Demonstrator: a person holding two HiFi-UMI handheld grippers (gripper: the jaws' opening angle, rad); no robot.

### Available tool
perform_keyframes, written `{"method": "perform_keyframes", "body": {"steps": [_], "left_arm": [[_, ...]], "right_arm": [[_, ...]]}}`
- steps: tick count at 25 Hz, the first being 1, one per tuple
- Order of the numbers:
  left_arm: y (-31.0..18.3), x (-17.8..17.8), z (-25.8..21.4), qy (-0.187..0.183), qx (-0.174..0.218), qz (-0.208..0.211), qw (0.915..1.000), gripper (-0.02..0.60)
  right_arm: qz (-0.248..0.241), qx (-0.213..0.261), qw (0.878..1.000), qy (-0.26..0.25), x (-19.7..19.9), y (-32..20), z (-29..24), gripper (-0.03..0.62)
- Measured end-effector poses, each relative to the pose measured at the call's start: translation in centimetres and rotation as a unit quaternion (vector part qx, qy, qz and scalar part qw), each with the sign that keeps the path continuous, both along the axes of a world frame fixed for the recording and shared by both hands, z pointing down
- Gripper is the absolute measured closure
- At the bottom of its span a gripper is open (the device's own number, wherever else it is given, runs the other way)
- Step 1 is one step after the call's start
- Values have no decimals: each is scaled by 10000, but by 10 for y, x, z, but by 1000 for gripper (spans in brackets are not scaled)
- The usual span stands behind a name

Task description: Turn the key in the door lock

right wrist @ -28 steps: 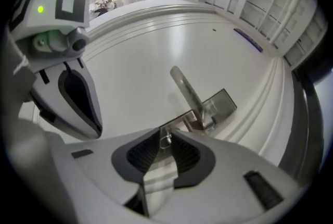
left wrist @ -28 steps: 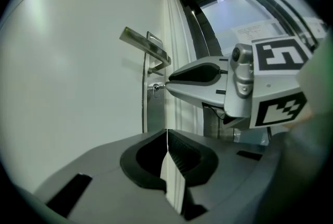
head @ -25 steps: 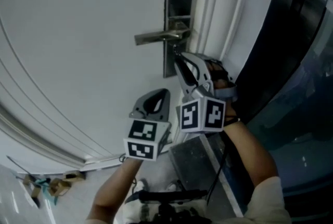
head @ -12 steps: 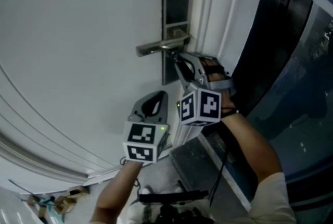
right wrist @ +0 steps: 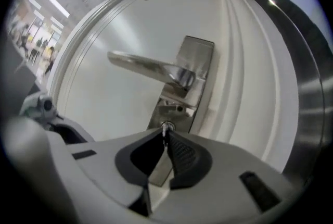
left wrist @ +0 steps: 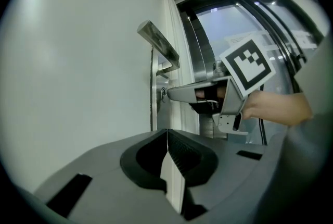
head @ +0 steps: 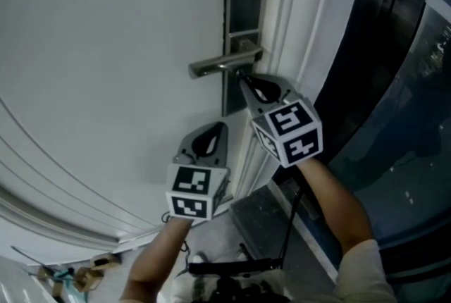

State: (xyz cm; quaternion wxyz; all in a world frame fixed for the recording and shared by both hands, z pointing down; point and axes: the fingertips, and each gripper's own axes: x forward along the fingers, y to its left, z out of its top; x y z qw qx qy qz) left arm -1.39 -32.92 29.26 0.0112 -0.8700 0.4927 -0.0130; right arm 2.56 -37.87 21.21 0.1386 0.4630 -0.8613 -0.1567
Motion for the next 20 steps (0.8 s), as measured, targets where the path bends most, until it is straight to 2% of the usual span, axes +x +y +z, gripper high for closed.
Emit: {"method": "perform_keyframes", "body": {"steps": [2,5,9,11,15,20], "left_arm": [[0,1,0,-20,13,8,10000,565],[-2,2,3,-24,-3,15,10000,565],[-2,1,3,-13,17,-20,10000,565],[-1,2,1,-2,39,-5,10000,565],[0,3,-3,4,71,6,10000,565],[1,0,-3,50,68,-26,10000,565]], "right_arm": [[-151,-464,9961,-739,3,-2,-1,568],[-355,-1004,9792,-1728,5,-3,0,565],[-506,-1410,9550,-2561,6,-3,-1,562],[-591,-1682,9362,-3028,7,-3,-1,560],[-768,-2204,8855,-4017,7,-4,-3,557],[-783,-2446,8414,-4754,10,-5,-1,554]]}}
